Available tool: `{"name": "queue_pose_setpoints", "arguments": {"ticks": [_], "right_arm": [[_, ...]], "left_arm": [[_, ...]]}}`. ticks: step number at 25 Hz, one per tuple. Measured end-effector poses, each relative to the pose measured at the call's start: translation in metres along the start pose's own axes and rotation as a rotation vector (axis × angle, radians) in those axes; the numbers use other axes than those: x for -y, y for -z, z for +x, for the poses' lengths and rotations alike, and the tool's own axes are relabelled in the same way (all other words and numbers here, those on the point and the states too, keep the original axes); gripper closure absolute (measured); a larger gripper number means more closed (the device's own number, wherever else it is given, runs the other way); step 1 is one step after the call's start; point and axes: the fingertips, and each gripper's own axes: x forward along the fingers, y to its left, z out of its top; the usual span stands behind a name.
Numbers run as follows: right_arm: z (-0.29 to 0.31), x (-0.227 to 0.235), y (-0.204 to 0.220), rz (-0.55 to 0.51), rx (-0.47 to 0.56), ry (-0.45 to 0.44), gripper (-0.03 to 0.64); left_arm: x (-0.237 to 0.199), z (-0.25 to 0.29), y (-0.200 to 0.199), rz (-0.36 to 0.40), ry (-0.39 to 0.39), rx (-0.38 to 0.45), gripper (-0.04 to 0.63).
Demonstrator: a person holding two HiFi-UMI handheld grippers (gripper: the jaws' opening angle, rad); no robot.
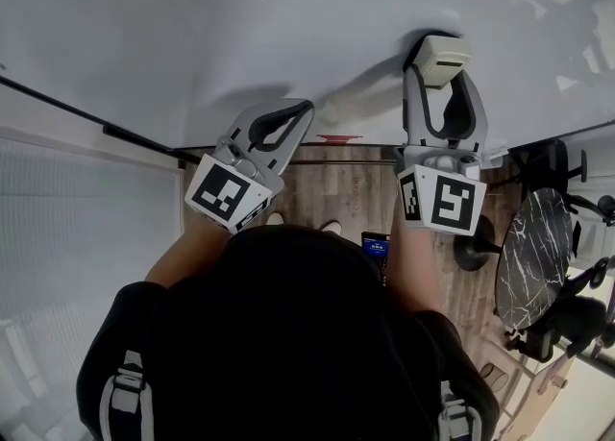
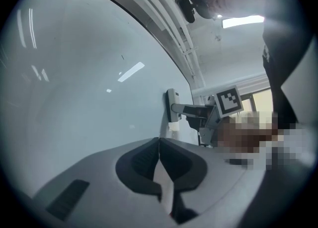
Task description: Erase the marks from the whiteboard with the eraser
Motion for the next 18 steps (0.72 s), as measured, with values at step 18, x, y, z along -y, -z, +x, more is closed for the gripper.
{"name": "queue_pose_setpoints", "arguments": {"ticks": [18], "right_arm": [[-0.020,0.083,0.011,0.083,-0.018,0.127,0.380]], "left_arm": [[0.008,0.007,0.001,0.001,-0.012,-0.009,0.589]]}}
